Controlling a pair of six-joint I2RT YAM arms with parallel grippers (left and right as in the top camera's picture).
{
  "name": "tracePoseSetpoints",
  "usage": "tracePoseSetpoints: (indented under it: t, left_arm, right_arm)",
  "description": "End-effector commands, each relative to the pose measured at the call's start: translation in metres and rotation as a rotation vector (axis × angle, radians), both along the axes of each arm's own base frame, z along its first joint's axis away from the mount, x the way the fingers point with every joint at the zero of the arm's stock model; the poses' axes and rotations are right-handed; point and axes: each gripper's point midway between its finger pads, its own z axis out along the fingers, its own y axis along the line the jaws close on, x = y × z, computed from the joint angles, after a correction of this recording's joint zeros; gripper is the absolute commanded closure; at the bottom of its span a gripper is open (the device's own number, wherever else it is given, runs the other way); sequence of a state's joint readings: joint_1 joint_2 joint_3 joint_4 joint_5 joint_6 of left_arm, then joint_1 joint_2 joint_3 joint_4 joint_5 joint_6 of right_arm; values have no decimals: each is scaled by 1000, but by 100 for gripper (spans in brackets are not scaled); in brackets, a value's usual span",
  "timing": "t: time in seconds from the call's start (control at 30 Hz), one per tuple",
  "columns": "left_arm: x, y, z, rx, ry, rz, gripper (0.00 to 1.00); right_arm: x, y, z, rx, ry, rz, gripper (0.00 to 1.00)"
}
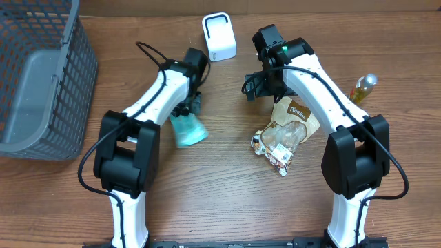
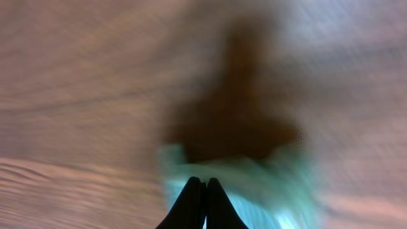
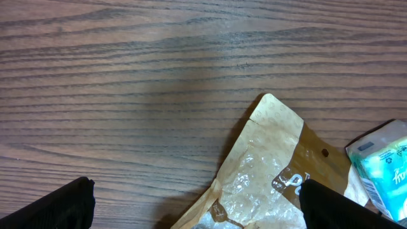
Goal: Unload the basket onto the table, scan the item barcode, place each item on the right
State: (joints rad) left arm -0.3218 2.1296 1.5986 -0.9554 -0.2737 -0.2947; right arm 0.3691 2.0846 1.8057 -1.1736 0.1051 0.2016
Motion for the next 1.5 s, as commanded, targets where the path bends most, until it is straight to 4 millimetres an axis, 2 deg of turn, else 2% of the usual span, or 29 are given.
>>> tracePoseSetpoints:
  t: [0.0, 0.1, 0.2, 0.3, 0.33, 0.37, 0.43, 0.7, 0.93, 1.07, 1.2, 1.23, 1.33, 1.47]
  left_arm:
    - [19, 12, 15, 30, -68, 45, 96]
    - [20, -2, 25, -53, -50, 36, 96]
    - [18, -9, 36, -91, -27, 33, 96]
    - [2, -16, 39, -132, 52, 21, 96]
    - [-5, -14, 39, -123, 78, 21, 96]
    - [-15, -2, 39, -65, 118, 28, 96]
    - [-19, 11, 40, 0, 128, 34, 96]
    - [-46, 12, 27, -2, 219, 83, 96]
    - [-71, 8, 1, 6, 286, 96, 96]
    - [-95, -10, -12, -110, 383, 104, 96]
    - [-111, -52, -6, -359, 488, 30, 96]
    - [-110, -66, 0, -441, 500, 21, 96]
    - [-96, -81, 12, -541, 467, 31, 96]
    - [-61, -84, 34, -566, 351, 34, 96]
  right_arm:
    - [4, 0, 6, 1, -21, 0, 0]
    - [4, 0, 6, 1, -21, 0, 0]
    - [4, 0, 6, 1, -21, 0, 0]
    - [4, 0, 6, 1, -21, 0, 0]
    - [4, 0, 6, 0, -21, 0, 0]
    - [4, 1, 6, 1, -21, 0, 0]
    - [4, 0, 6, 1, -21, 0, 0]
    - [4, 0, 6, 1, -21, 0, 0]
    - [4, 0, 6, 1, -21, 0, 0]
    - [4, 0, 6, 0, -21, 0, 0]
    - [4, 0, 6, 1, -21, 0, 0]
    - [4, 0, 6, 1, -21, 0, 0]
    - [4, 0, 6, 1, -21, 0, 0]
    - [4, 0, 6, 1, -21, 0, 0]
